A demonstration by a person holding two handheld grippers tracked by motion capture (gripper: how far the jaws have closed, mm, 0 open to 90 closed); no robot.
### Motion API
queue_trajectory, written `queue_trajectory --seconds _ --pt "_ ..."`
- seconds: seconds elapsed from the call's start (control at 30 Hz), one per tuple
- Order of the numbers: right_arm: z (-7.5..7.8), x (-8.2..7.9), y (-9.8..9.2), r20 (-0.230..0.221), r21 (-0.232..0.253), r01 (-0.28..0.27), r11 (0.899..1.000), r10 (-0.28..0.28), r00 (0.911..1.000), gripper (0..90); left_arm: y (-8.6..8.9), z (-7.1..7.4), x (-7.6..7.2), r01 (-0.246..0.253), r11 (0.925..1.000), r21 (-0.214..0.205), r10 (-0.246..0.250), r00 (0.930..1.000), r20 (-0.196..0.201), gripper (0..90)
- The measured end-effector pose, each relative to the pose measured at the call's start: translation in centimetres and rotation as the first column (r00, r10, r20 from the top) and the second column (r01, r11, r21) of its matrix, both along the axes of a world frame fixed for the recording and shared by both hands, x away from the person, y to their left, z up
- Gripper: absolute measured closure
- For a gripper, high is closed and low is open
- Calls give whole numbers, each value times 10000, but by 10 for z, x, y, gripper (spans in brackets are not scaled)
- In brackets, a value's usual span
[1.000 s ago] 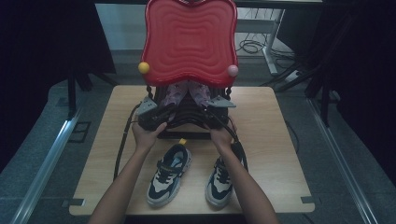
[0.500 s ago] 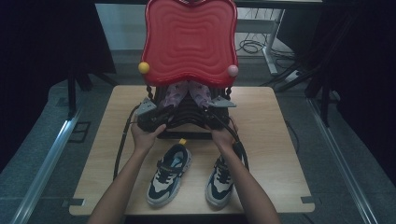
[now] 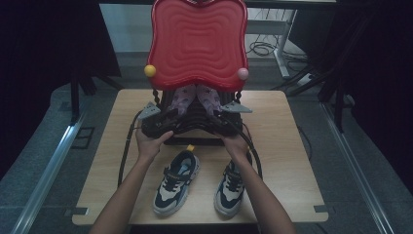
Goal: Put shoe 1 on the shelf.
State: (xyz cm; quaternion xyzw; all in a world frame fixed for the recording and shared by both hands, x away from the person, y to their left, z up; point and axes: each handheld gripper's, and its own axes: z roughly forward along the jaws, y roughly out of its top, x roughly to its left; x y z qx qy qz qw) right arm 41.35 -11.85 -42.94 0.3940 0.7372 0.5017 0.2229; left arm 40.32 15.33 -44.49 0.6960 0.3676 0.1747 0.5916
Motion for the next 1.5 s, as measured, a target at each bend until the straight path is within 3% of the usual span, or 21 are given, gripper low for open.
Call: queue_trajectory --seconds 0.47,0.97,1.2,1.43,1.5 --pt "10 -20 -10 -78 341 -362 9988 365 9993 565 6 11 -21 -50 9998 -181 38 9981 -613 478" --pt "16 -57 -40 190 773 -870 9932 858 9961 554 20 20 -73 503 9985 -223 -516 9969 -596 446" --pt "12 -73 -56 295 1101 -1155 9872 1129 9932 538 20 15 -91 605 9982 61 -598 9949 -812 442" --pt "7 -91 -64 500 663 -1569 9854 1538 9868 502 21 7 -105 685 9973 255 -656 9928 -1006 429" --pt "4 -96 -66 484 593 -1808 9817 1781 9828 491 23 4 -110 519 9985 148 -501 9931 -1057 445"
